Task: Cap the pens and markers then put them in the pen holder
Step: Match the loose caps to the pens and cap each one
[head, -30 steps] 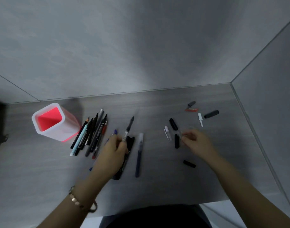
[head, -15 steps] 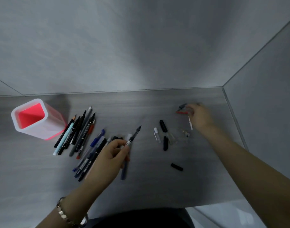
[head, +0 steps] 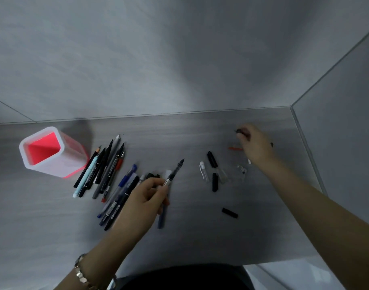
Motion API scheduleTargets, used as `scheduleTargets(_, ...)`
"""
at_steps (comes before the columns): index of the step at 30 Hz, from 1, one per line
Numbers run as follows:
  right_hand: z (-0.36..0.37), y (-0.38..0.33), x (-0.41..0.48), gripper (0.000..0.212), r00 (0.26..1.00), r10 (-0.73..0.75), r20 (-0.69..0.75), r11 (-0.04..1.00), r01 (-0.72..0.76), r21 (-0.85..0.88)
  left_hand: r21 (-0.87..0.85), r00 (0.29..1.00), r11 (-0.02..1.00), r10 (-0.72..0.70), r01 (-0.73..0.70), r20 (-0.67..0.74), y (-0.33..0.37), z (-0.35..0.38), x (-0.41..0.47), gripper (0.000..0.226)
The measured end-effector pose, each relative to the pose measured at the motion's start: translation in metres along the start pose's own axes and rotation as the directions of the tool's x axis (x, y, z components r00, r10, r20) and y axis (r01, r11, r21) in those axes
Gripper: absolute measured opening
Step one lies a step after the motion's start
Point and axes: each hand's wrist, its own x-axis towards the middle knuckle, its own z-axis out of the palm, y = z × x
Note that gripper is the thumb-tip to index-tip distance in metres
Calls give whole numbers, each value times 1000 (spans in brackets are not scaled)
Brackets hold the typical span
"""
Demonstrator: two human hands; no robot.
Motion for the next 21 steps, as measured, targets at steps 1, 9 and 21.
scheduleTargets(1, -4, -11, -16, 25, 998, 24, 56, 986, -33, 165, -10, 1000, 1000, 3, -3, 7, 0, 0, -1, 13)
scheduleTargets(9, -25, -48, -107, 31, 951, -83, 299, 781, -125, 612, -195, 998, 980, -13, 26, 66, 6, 5, -13, 18)
scheduleTargets(21, 6, 21, -136, 19, 956, 230, 182, 973, -225, -47, -23, 1000, 999, -30, 30, -7, -13, -4, -19, 14)
